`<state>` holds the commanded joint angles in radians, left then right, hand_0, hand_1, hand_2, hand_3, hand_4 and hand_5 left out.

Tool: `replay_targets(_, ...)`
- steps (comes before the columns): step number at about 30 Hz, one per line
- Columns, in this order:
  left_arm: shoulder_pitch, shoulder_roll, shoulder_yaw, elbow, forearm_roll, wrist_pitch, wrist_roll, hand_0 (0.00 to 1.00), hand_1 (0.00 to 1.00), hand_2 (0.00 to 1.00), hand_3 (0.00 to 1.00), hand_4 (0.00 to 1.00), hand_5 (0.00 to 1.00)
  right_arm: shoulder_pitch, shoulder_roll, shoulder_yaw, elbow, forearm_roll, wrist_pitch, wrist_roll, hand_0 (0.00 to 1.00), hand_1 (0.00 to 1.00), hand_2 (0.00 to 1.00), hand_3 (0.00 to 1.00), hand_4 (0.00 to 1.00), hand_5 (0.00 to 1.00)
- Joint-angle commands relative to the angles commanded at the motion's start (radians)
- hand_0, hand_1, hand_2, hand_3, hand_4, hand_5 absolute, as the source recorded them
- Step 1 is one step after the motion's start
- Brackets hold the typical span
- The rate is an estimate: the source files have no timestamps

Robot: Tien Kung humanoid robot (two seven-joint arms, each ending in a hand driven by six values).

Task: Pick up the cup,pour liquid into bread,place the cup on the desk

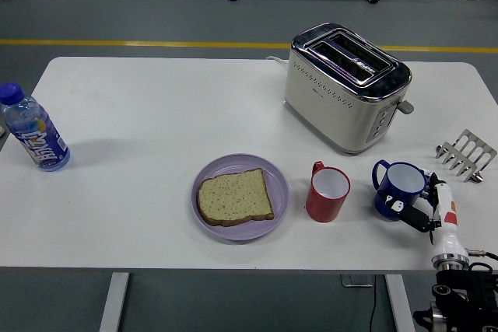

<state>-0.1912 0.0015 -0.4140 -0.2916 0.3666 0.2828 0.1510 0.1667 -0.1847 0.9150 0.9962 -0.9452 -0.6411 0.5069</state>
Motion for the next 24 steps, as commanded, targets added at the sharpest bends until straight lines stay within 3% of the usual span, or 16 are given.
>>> replay_targets(24,-0.006,0.0,0.011,0.0,-0.023,0.002,-0.006,0.68,0.681,0.689,0.541,0.251,0.998,0.033,0.007,-0.028,-0.04,0.019,0.008,0.012,0.398,0.315,0.442,0.453,0.717,0.011)
